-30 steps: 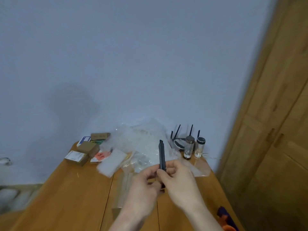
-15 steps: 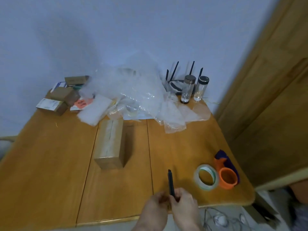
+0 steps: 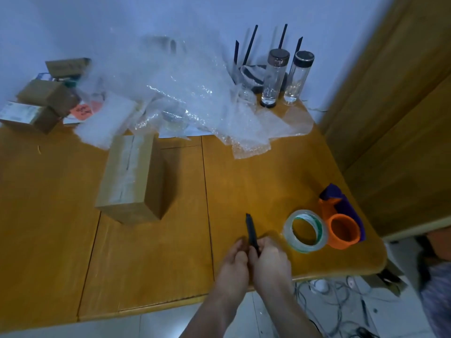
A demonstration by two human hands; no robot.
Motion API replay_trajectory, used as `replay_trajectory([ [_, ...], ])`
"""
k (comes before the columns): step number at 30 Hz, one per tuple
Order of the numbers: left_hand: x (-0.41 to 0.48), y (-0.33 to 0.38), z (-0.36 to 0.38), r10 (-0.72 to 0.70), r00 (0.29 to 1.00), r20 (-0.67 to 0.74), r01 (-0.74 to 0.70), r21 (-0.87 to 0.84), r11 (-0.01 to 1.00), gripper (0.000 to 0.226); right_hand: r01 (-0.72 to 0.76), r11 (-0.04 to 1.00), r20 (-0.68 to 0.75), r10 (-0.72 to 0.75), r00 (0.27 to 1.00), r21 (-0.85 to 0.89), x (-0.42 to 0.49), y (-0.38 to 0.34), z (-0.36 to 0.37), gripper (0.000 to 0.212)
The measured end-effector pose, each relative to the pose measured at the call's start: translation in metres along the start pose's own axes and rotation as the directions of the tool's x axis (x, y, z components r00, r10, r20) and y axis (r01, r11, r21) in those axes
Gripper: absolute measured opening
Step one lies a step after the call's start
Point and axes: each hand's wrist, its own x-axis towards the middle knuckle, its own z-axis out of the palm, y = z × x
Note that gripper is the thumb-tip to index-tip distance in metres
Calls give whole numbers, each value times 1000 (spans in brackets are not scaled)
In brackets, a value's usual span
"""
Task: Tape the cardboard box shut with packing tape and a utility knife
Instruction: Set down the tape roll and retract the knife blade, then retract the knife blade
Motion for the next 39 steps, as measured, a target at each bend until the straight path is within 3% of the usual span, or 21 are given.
replay_trajectory([
  [18,-1,5,-1,38,997,65,-36,-31,999,50,5,1000,-110,-3,994,18,8,4,12,18],
  [21,-10,2,-18,72,994,-79,-80,-112,990,45,78,996,-151,-72,986,34,1,-3,5,34],
  [23,-21,7,-49,74,935,-347,-136,-160,978,33,161,985,-125,-152,980,68,-8,-23,-2,42],
  [26,-43,33,-117,21,712,-702,-265,-241,934,26,241,948,34,-253,967,208,-22,-73,-3,54],
  [28,-46,49,-166,0,594,-804,-342,-253,905,32,198,904,203,-290,935,380,-29,-110,1,60],
  [29,-46,57,-190,-10,574,-819,-360,-263,895,41,140,880,291,-294,910,453,-34,-130,4,62],
  [32,-35,76,-233,-24,671,-741,-318,-316,894,59,-53,831,464,-255,848,553,-38,-171,8,65],
  [35,-25,84,-251,48,802,-595,-300,-332,895,63,-165,768,515,-238,824,619,-43,-199,14,63],
  [39,-17,84,-254,109,869,-484,-309,-357,881,81,-243,724,550,-220,806,645,-52,-217,22,62],
])
